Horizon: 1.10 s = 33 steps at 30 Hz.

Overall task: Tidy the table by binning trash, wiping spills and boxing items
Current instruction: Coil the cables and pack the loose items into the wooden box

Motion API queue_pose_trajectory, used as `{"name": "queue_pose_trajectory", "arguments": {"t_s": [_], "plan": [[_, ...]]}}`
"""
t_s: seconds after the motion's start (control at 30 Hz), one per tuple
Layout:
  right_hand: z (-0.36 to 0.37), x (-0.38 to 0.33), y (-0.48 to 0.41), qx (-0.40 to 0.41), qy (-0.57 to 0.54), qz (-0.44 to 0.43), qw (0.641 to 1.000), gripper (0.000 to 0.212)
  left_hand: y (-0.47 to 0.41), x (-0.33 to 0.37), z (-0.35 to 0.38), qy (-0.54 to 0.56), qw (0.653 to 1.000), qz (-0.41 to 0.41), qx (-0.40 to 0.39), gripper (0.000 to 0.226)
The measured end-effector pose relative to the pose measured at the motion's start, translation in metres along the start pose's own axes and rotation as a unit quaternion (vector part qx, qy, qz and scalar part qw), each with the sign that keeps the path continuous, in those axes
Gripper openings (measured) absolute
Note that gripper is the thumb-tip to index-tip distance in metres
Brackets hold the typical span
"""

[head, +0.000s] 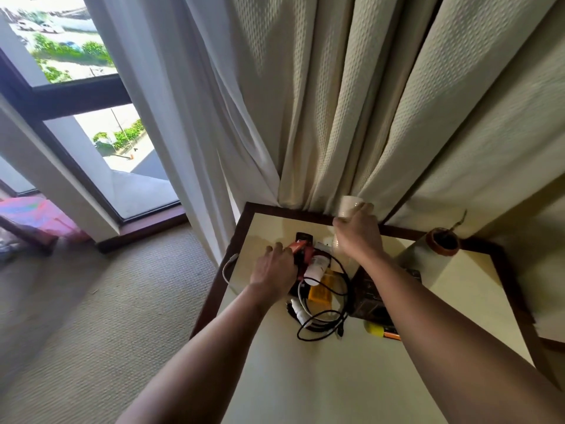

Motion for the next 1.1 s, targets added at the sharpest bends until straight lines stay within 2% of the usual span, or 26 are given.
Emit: {"name": "queue_pose_trajectory", "arguments": {"t_s": [0.07,0.13,0.23,0.3,0.43,0.53,0.63,0.77,0.87,0.93,1.1], "plan": [[-0.010,-0.003,0.008,0.010,-0.041,-0.021,0.999,0.069,0.005,0.002,0.005,0.022,1.000,-0.004,-0.022,0.040],[-0.008,0.001,0.014,-0.008,-0.055,-0.027,0.998,0.071,0.006,0.002,0.007,0.066,0.997,-0.022,-0.032,0.037],[0.004,0.011,0.025,-0.051,-0.035,-0.023,0.998,0.075,0.002,-0.016,0.007,0.189,0.972,-0.140,-0.015,0.036],[0.013,0.013,0.030,-0.062,-0.010,-0.032,0.998,0.074,-0.003,-0.023,0.009,0.212,0.962,-0.171,-0.008,0.027],[0.020,0.011,0.031,-0.066,-0.004,-0.045,0.997,0.061,-0.009,-0.031,0.015,0.162,0.970,-0.175,-0.040,0.065],[0.008,0.006,0.037,-0.022,-0.098,-0.073,0.992,0.059,-0.014,-0.035,0.015,0.124,0.976,-0.168,-0.063,0.045],[-0.010,-0.008,0.048,0.008,-0.174,-0.123,0.977,0.058,-0.016,-0.030,-0.003,0.177,0.969,-0.170,-0.032,0.017],[-0.036,-0.025,0.074,0.028,-0.210,-0.181,0.960,0.062,-0.013,-0.003,-0.058,0.216,0.965,-0.141,0.048,0.018],[-0.055,-0.029,0.111,0.002,-0.226,-0.194,0.954,0.061,-0.002,0.022,-0.107,0.269,0.952,-0.105,0.103,0.019],[-0.070,-0.022,0.146,-0.028,-0.225,-0.175,0.958,0.057,0.015,0.036,-0.134,0.301,0.941,-0.092,0.125,0.012],[-0.099,0.038,0.244,-0.118,-0.134,-0.135,0.975,0.041,0.105,0.065,-0.156,0.343,0.927,-0.079,0.128,0.012]]}}
Point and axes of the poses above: each hand's wrist, its own y-axis away from the middle knuckle, its own z-axis out of the palm, x = y × z, the point moved 8 cm from there along -y, towards the middle knuckle
